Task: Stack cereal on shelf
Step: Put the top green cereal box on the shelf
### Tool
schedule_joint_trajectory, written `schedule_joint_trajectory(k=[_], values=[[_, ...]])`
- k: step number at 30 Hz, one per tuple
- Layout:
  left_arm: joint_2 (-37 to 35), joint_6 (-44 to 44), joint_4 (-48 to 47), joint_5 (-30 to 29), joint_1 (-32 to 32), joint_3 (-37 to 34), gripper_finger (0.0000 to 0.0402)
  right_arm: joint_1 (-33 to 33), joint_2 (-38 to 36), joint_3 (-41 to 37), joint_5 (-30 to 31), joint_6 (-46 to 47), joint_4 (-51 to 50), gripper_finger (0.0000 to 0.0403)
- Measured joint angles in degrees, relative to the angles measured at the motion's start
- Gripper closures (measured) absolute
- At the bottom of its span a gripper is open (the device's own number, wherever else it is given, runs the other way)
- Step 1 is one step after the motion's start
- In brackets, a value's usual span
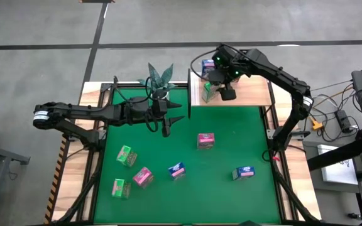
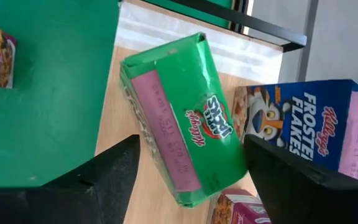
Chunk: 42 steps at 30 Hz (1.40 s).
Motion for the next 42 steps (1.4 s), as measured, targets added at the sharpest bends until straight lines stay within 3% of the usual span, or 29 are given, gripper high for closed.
schedule_joint_trajectory(k=[11, 36, 42], values=[[0.0, 0.0, 0.0, 0.0, 0.0, 0.0, 0.0198, 0.6, 0.0, 0.0, -0.1, 1.8, -0.4, 0.018], [0.0, 0.0, -0.1, 0.0, 0.0, 0.0, 0.0198, 0.6, -1.0, 0.1, -0.1, 7.4, -1.3, 0.0227], [0.0, 0.0, -0.1, 0.0, 0.0, 0.0, 0.0198, 0.1, -2.6, 0.1, 5.3, 10.9, -6.0, 0.0228]])
